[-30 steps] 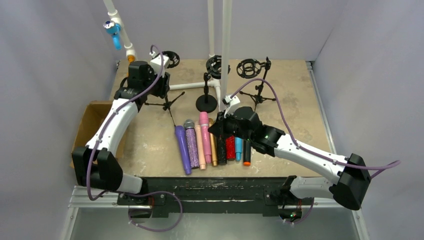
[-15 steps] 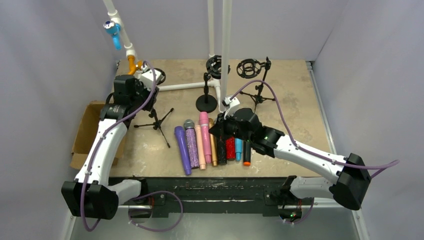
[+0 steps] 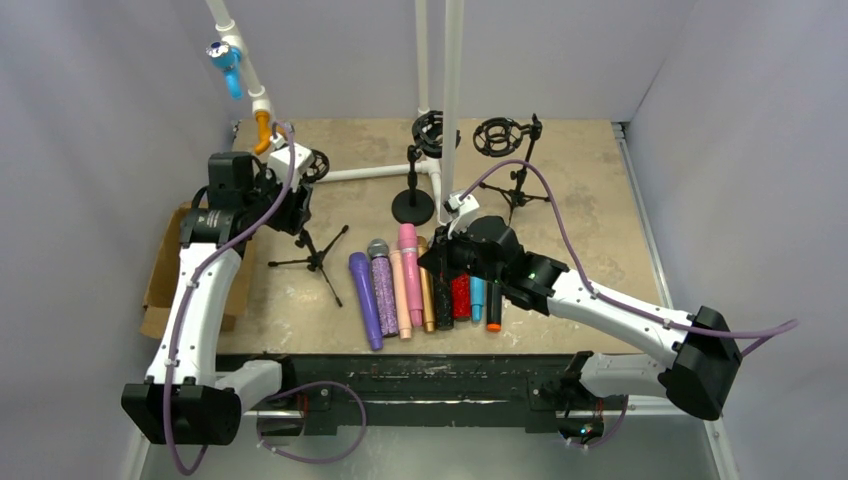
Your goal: Attach the microphones to the stand
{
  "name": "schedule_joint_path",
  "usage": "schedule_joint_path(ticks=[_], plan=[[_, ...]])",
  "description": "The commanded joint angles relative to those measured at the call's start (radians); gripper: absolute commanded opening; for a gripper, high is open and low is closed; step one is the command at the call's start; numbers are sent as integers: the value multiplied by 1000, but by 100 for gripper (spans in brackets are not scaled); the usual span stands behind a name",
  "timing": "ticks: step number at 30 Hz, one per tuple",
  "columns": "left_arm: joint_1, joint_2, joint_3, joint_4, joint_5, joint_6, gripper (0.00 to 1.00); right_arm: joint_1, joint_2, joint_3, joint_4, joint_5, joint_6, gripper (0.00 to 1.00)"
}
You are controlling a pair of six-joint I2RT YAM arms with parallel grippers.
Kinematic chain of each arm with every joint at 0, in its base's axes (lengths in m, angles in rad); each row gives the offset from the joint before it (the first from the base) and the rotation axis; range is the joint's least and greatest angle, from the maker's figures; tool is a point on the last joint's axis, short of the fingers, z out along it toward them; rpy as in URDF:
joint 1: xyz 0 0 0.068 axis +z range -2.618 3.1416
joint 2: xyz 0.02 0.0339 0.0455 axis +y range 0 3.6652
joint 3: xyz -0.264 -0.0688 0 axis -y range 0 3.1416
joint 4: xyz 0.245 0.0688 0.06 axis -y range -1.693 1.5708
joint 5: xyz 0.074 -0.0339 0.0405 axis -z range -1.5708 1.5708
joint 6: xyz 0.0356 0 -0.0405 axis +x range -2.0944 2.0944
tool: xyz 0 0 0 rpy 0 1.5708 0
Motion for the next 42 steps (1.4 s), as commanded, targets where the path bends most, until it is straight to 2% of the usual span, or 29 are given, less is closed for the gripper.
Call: schedule_joint_path(ticks=[1, 5, 8, 11, 21, 28, 30, 34, 35, 42], plan=[[5, -21, 120, -49, 33, -2, 57, 0, -2, 10, 29, -11, -26, 9], [5, -19, 183, -61, -34, -18, 87, 0, -1, 15, 26, -14, -32, 9], [5, -18, 213, -49, -50, 8, 95, -1, -3, 17, 26, -11, -37, 9], [5, 4, 235, -56, -2, 51, 96, 0, -1, 22, 26, -14, -41, 9], [5, 173, 451, -293, 200, 199, 76, 0, -9, 24, 17, -22, -49, 9], [37, 223, 535, -461, 276, 347, 65, 0, -3, 46, -7, -25, -72, 8], [37, 229, 559, -498, 287, 380, 56, 0, -1, 52, -9, -26, -78, 8], [39, 235, 596, -559, 292, 441, 30, 0, 4, 60, -8, -37, -84, 8], [38, 235, 603, -575, 292, 459, 27, 0, 5, 61, -6, -38, -84, 8], [39, 234, 611, -644, 302, 574, 25, 0, 0, 51, 4, -47, -84, 7]])
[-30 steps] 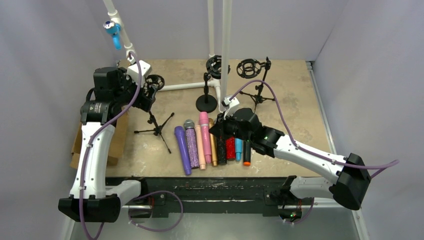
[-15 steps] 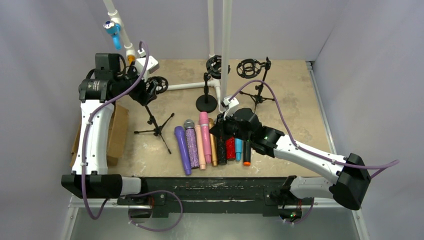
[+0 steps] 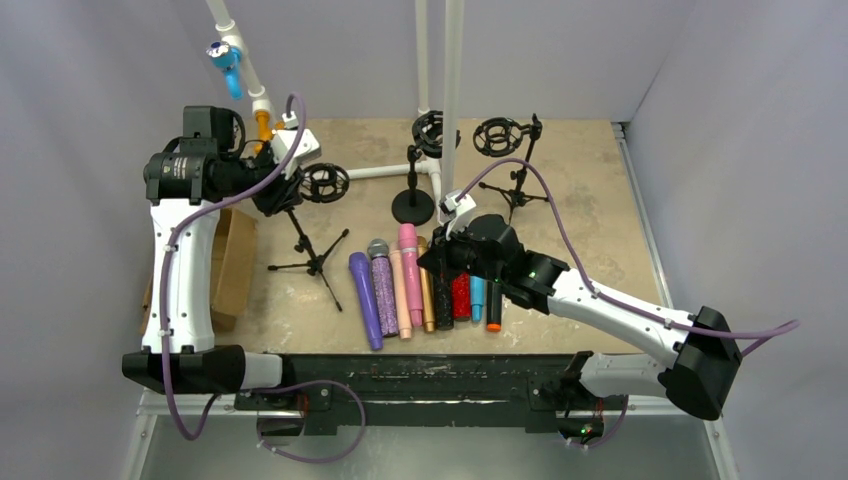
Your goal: Attach the microphones to the stand
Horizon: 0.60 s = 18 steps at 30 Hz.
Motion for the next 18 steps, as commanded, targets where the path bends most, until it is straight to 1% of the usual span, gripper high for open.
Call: schedule_joint_path(ticks=[1, 8, 14, 16, 18], plan=[[6, 4, 32, -97, 41, 139, 25, 0, 1, 37, 18, -22, -21, 7], [6, 17, 44, -182, 63, 298, 33, -1, 2, 38, 7, -31, -28, 7], [6, -22, 34, -205, 136, 443, 35, 0, 7, 31, -1, -22, -30, 7], [6, -35, 39, -200, 151, 457, 36, 0, 16, 36, -7, -15, -31, 7], [6, -37, 47, -168, 142, 427, 39, 0, 23, 39, -13, -15, -32, 7]])
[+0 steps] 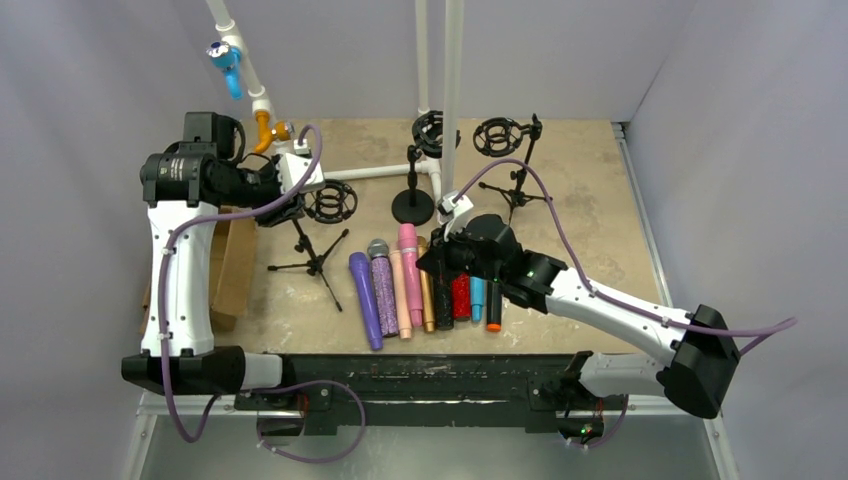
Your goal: Attach the microphones to the stand
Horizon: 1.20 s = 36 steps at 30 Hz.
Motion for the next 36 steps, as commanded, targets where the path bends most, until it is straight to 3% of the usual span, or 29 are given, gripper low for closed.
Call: schedule_joint_path(ticks=[1, 5, 9, 12, 16, 18, 19, 23, 28, 36], plan=[[7, -35, 34, -6, 55, 49, 41, 0, 16, 36, -10, 6, -26, 7], [17, -49, 28, 80, 30, 10, 52, 0, 16, 36, -9, 14, -26, 9], [18, -107, -44, 244, 15, -54, 56, 0, 25, 51, -15, 25, -25, 13], [20, -130, -53, 353, 19, -260, 58, -1, 50, 69, -30, 58, -22, 24], [25, -185, -95, 523, -14, -674, 79, 18, 136, 125, -75, 110, 14, 33], [26, -223, -135, 554, -30, -821, 95, 57, 191, 177, -119, 176, 18, 34], [27, -248, -156, 564, -40, -878, 98, 73, 219, 207, -143, 200, 23, 36], [30, -292, -176, 530, -124, -1015, 100, 110, 359, 333, -234, 239, 49, 40], [39, -351, -250, 517, -128, -1098, 100, 133, 542, 503, -340, 266, 61, 40], [40, -432, -313, 535, -214, -1115, 100, 138, 712, 642, -387, 347, 69, 50]])
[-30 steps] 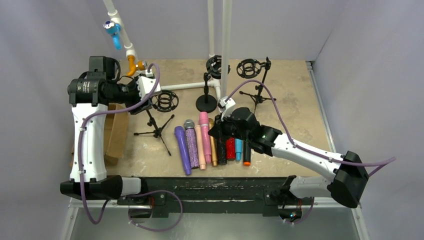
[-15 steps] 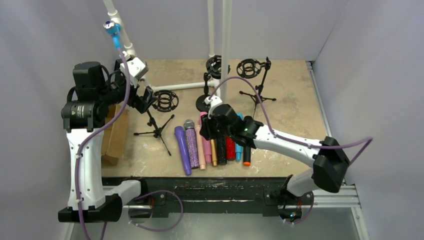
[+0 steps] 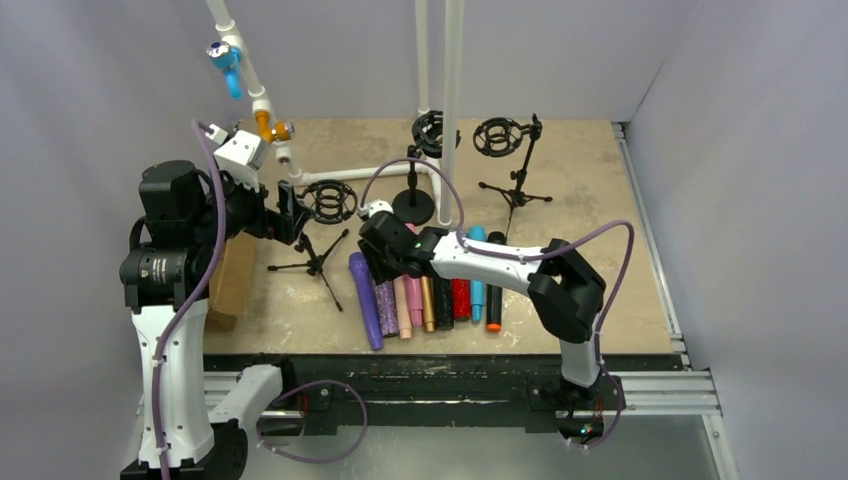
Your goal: Attach the microphones to the stand
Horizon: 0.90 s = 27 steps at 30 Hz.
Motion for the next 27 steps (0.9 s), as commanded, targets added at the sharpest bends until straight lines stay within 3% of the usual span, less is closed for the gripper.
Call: schedule_joint_path(ticks=[1, 12, 27], plan=[[6, -16, -1, 29, -83, -40, 100, 4, 28, 74, -46, 82, 18, 50], [6, 4, -30, 26, -218, -14, 100, 7, 107, 75, -9, 95, 36, 52], [6, 20, -41, 27, -281, 24, 100, 27, 182, 77, 22, 44, 64, 52]])
